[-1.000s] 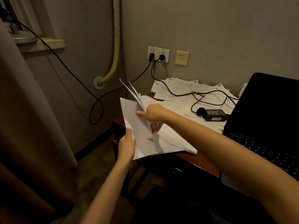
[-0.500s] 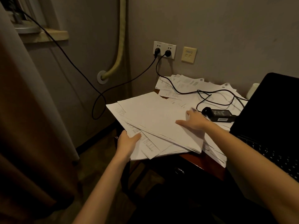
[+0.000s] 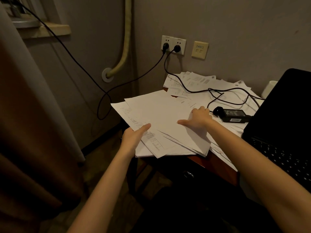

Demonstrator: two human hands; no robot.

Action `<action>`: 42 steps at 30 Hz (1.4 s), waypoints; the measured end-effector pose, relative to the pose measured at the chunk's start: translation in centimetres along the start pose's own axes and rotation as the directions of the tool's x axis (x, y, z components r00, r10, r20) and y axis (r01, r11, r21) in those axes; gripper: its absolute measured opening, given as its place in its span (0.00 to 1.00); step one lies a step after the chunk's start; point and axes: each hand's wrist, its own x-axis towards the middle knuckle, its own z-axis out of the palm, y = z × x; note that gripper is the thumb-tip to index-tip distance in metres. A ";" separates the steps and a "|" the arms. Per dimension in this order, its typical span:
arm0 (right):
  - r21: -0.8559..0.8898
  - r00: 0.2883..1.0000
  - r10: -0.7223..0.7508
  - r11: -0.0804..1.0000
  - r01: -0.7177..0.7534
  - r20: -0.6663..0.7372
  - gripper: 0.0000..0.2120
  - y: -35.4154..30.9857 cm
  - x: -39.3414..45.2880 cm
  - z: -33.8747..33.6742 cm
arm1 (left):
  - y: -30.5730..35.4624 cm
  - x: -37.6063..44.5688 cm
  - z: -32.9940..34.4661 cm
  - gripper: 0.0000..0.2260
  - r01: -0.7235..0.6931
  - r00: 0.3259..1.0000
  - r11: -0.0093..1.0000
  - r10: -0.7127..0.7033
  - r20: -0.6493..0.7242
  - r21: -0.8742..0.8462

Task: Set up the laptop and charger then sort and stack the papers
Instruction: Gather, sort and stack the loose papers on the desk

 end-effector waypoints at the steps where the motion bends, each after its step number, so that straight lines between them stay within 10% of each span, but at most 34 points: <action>1: 0.006 1.000 0.004 1.000 -0.004 -0.003 0.49 -0.2 -0.1 0.2 | -0.1 0.2 -0.1 0.14 0.003 1.000 1.000 -0.003 -0.013 0.004; 17: -0.140 1.000 -0.030 0.990 0.029 -0.006 0.48 -3.0 -3.9 1.4 | -1.1 -0.5 -3.0 0.06 0.058 0.996 0.998 -0.057 -0.066 0.015; 24: 0.101 0.997 0.051 0.994 -0.046 -0.050 0.50 -2.1 -3.0 1.3 | -0.9 -0.4 -3.6 0.15 0.180 0.984 0.982 -0.178 0.025 -0.061; 34: 0.255 0.999 0.019 0.967 -0.029 0.043 0.35 -3.4 -2.8 0.1 | -0.8 -0.7 -2.5 0.11 -0.049 0.999 0.998 0.049 0.018 0.036; 42: 0.924 0.979 -0.151 0.336 0.182 -0.138 0.16 -1.6 -4.2 -4.1 | 4.1 -0.9 -1.4 0.14 -0.448 0.894 0.894 0.448 -0.003 0.001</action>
